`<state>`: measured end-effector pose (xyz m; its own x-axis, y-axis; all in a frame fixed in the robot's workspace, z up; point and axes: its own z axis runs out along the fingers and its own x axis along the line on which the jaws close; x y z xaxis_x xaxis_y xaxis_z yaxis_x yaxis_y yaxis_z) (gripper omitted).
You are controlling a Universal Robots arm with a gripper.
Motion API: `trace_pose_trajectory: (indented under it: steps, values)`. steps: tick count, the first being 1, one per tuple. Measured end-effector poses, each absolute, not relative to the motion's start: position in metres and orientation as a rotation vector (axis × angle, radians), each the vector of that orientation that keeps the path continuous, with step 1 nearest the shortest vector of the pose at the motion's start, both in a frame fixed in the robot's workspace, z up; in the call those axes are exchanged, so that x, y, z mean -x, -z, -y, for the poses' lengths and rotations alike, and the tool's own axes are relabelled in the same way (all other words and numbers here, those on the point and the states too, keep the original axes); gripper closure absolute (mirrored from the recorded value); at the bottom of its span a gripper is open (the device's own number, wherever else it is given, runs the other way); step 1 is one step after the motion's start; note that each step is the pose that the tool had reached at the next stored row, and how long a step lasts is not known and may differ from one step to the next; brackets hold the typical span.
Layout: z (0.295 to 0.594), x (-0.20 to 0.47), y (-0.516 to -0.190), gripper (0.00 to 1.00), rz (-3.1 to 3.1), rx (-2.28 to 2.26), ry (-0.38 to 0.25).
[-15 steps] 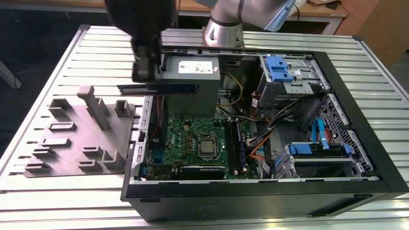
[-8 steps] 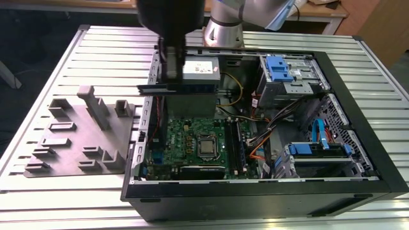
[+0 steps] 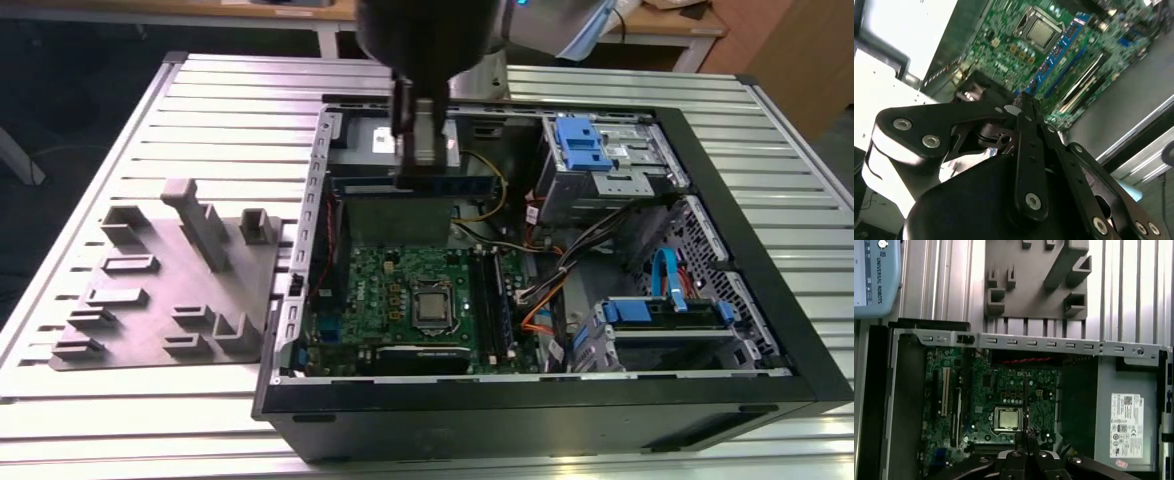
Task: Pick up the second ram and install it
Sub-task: 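Pick up the second ram and move it above second insertion slot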
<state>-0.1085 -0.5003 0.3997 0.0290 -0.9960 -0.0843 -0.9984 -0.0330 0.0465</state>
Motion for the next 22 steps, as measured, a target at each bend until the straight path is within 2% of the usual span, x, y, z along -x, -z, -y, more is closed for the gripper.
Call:
trace_pose_trajectory:
  steps: [12, 22]
  values:
    - [0.500, 0.063, -0.399, 0.92, -2.166, 2.235, -0.145]
    - [0.499, 0.057, -0.381, 0.92, -2.188, 2.213, -0.145]
